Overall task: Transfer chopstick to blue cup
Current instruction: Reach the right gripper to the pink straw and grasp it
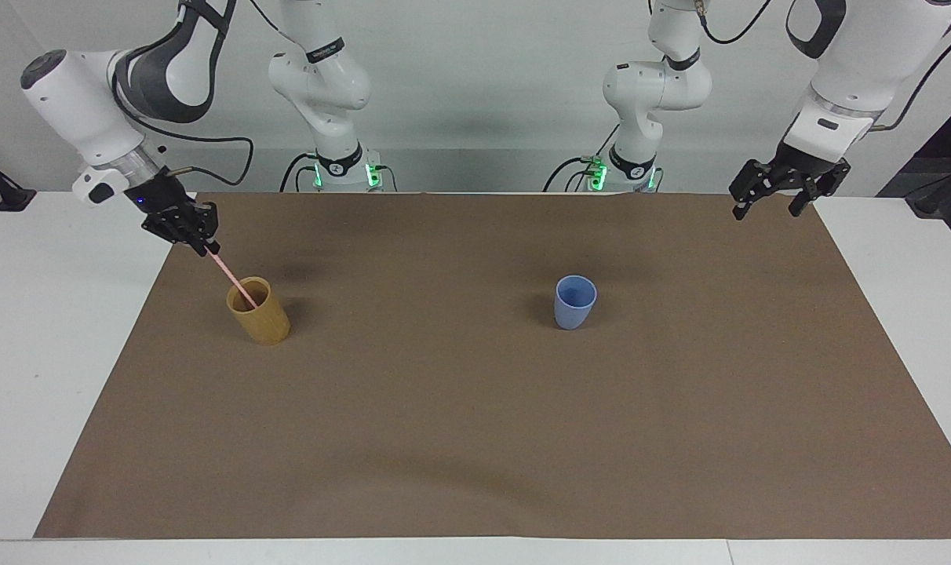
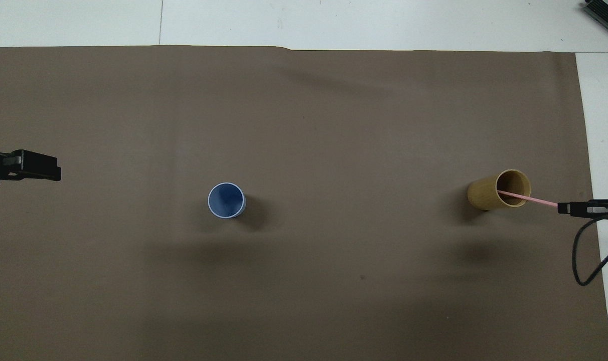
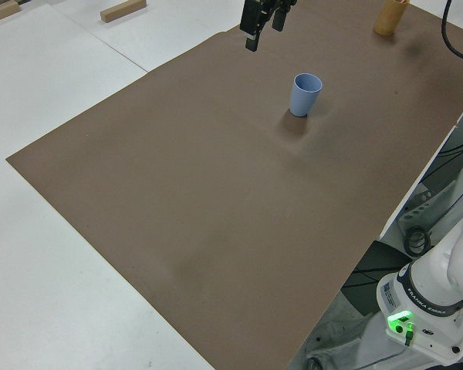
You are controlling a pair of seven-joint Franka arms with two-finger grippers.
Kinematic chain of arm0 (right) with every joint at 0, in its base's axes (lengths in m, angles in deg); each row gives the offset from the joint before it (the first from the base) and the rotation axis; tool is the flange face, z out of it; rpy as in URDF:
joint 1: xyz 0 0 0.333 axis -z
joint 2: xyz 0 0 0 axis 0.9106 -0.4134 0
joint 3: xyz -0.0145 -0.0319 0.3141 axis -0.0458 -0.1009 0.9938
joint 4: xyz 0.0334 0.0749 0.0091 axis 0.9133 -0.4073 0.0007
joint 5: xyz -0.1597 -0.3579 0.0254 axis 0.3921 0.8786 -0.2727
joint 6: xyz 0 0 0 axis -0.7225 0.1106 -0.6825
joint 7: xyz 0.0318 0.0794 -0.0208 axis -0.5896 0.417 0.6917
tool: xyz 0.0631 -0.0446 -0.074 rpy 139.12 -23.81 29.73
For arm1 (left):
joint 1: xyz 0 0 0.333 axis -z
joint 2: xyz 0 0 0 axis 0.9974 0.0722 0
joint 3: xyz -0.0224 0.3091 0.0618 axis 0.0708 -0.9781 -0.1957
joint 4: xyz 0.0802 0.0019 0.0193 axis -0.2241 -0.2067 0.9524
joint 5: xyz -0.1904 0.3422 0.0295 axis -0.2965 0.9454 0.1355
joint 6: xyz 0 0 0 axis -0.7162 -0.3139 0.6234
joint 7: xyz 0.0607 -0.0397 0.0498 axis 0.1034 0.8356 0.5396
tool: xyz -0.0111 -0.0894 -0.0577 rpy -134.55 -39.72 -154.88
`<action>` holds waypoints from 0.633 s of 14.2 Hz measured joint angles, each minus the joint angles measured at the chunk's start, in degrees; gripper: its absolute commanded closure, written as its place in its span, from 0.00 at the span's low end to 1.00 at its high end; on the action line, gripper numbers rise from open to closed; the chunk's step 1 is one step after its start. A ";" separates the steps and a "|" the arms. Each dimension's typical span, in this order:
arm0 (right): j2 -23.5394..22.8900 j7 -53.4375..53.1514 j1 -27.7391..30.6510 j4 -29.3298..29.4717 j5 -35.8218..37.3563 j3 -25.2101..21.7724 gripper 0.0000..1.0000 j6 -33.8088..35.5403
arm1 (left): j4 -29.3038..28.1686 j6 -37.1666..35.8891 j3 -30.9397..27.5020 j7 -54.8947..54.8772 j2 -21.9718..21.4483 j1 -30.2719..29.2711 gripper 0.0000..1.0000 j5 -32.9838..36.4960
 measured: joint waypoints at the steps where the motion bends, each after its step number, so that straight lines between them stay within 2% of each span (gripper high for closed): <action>1: 0.00 0.00 0.04 0.00 -0.02 -0.03 0.80 0.00 | 0.00 -0.02 1.27 -0.03 0.00 -1.10 0.00 0.00; 4: 0.01 0.00 0.06 0.00 -0.07 -0.24 0.98 0.02 | 0.00 -0.06 4.19 -0.06 0.00 -4.03 0.00 0.00; 9: 0.39 0.07 0.06 0.09 -1.20 -0.51 1.00 0.37 | 0.32 -0.26 5.38 -0.30 0.00 -5.31 0.00 0.00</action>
